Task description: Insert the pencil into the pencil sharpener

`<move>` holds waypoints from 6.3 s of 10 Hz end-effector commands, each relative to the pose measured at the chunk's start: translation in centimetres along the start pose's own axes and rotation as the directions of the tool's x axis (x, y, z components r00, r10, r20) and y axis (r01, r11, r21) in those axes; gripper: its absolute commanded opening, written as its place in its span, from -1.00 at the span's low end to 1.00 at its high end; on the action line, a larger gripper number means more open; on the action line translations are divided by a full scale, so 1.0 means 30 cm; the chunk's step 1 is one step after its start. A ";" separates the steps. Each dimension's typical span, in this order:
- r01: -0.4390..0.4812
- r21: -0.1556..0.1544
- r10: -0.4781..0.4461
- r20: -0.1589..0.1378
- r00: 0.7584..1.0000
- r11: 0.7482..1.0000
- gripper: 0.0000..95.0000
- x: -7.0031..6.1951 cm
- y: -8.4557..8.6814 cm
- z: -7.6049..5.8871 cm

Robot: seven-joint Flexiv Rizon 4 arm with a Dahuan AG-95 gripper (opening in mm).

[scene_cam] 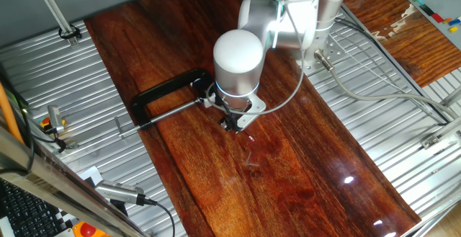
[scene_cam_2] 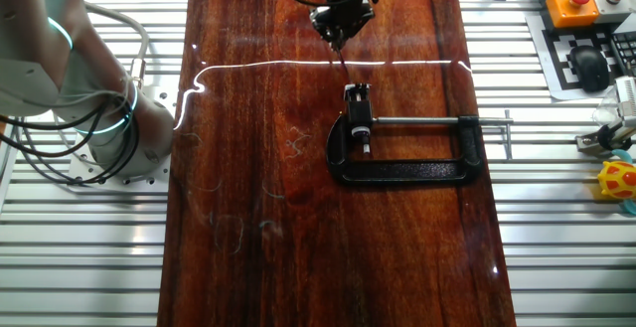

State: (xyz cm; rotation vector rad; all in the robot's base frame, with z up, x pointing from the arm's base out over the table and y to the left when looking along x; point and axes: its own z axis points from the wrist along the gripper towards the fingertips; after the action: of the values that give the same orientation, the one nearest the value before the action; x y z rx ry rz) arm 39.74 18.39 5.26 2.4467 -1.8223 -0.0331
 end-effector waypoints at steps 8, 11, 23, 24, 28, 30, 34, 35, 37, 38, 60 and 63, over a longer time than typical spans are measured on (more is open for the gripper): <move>-0.006 0.002 0.006 0.009 1.000 1.000 -1.00 0.045 -0.016 -0.004; -0.006 0.003 0.006 0.012 1.000 1.000 -1.00 0.063 -0.025 -0.009; -0.030 0.007 0.030 0.039 0.999 1.000 -1.00 0.106 -0.019 -0.004; -0.034 0.007 0.033 0.039 0.999 0.999 -1.00 0.106 -0.020 -0.004; -0.066 0.003 0.066 0.042 0.997 0.998 -1.00 0.097 -0.039 -0.003; -0.083 -0.001 0.083 0.037 0.996 0.997 -1.00 0.096 -0.045 -0.006; -0.128 -0.003 0.128 0.019 0.992 0.992 -1.00 0.090 -0.049 -0.004; -0.130 -0.002 0.130 0.020 0.991 0.991 -1.00 0.088 -0.050 -0.004; -0.138 -0.002 0.138 0.018 0.990 0.990 -1.00 0.085 -0.053 -0.003; -0.136 -0.002 0.136 0.020 0.991 0.991 -1.00 0.084 -0.054 -0.003; -0.153 -0.010 0.153 0.008 0.988 0.988 -1.00 0.074 -0.068 -0.018; -0.151 -0.007 0.151 -0.006 0.988 0.988 -1.00 0.084 -0.064 -0.014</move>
State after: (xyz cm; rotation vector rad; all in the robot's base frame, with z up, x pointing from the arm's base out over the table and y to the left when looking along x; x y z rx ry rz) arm 42.25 16.48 5.69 2.2922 -1.9951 -0.0229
